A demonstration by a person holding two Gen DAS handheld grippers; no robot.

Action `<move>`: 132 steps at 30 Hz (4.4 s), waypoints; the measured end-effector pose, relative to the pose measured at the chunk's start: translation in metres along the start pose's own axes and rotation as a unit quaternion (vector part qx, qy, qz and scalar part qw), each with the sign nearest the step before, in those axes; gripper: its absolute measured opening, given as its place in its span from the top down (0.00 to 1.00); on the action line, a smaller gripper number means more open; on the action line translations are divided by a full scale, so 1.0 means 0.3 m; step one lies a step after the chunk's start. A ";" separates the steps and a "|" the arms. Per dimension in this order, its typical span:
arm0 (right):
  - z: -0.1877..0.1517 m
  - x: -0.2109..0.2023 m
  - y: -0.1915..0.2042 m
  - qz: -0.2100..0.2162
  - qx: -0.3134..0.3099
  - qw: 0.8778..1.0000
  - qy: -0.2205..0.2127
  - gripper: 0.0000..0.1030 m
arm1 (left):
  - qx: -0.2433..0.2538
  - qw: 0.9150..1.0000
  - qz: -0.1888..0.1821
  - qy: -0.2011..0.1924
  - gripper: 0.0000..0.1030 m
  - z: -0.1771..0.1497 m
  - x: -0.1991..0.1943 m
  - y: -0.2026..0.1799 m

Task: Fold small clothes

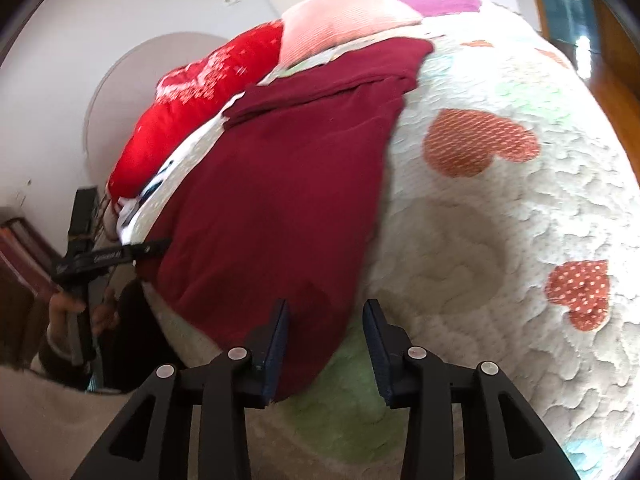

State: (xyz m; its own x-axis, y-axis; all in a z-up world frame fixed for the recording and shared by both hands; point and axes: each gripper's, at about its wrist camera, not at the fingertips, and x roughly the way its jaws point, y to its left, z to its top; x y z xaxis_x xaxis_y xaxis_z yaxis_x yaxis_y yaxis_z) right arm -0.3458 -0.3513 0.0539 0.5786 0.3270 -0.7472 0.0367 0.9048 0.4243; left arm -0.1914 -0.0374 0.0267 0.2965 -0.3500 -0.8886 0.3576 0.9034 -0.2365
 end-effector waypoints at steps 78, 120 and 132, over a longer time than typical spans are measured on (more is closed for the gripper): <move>0.569 0.063 -0.043 0.072 0.023 0.984 -0.161 0.89 | -0.144 0.951 -0.272 0.030 0.83 0.235 0.097 -0.085; 1.041 0.485 -0.293 -0.194 0.056 0.977 -0.073 0.93 | -0.204 0.976 -0.001 -0.079 0.22 1.129 0.471 0.223; 1.036 0.332 -0.133 -0.158 0.011 0.979 -0.128 0.90 | -0.148 0.982 0.023 -0.112 0.22 1.016 0.293 0.165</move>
State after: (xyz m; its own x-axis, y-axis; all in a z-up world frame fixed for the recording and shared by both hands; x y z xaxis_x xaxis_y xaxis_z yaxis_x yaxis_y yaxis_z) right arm -0.0364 -0.4397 0.1214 0.7213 -0.0493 -0.6909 0.2626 0.9425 0.2069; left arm 0.1224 -0.0990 0.0566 0.5057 -0.3234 -0.7998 0.0764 0.9402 -0.3319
